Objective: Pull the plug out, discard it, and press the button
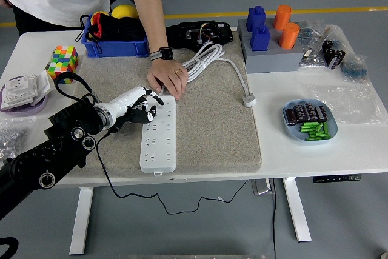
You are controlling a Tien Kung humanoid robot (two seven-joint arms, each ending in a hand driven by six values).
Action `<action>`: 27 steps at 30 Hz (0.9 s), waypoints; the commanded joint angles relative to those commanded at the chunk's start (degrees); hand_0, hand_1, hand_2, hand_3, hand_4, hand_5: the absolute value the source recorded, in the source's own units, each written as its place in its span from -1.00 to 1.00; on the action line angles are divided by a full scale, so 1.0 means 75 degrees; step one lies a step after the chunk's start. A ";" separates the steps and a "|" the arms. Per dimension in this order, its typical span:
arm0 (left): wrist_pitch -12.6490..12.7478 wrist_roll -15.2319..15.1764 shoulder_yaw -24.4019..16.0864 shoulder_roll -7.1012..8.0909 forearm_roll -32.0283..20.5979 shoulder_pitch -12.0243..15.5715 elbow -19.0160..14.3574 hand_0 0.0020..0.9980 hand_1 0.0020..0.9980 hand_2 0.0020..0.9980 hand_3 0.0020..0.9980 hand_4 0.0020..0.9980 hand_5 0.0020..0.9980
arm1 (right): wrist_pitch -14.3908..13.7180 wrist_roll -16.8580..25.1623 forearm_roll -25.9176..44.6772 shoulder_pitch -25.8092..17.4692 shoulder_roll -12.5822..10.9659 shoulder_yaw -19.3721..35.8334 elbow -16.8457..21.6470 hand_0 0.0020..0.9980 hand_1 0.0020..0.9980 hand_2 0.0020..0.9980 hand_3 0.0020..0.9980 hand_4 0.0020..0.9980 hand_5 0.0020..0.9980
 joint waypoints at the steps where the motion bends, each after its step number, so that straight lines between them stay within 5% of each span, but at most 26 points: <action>1: 0.0003 0.0005 0.0028 -0.0025 -0.0008 -0.0036 0.0035 -0.97 -0.92 -0.75 0.36 -0.43 -1.00 | 0.0000 0.0001 0.0004 0.0005 -0.0007 -0.0008 0.0003 0.45 0.36 0.32 0.30 0.49 0.21; 14: 0.0073 0.0111 0.0103 -0.0281 0.0132 -0.0313 0.0584 -0.96 -0.92 -0.75 0.36 -0.50 -1.00 | -0.0002 0.0001 0.0022 0.0003 -0.0019 -0.0047 -0.0002 0.45 0.36 0.32 0.29 0.49 0.21; 27: 0.0133 0.0064 0.0230 -0.0318 0.0279 -0.0414 0.0933 -0.96 -0.92 -0.75 0.35 -0.50 -1.00 | -0.0002 0.0002 -0.0007 -0.0002 -0.0005 0.0002 0.0001 0.45 0.36 0.32 0.29 0.49 0.21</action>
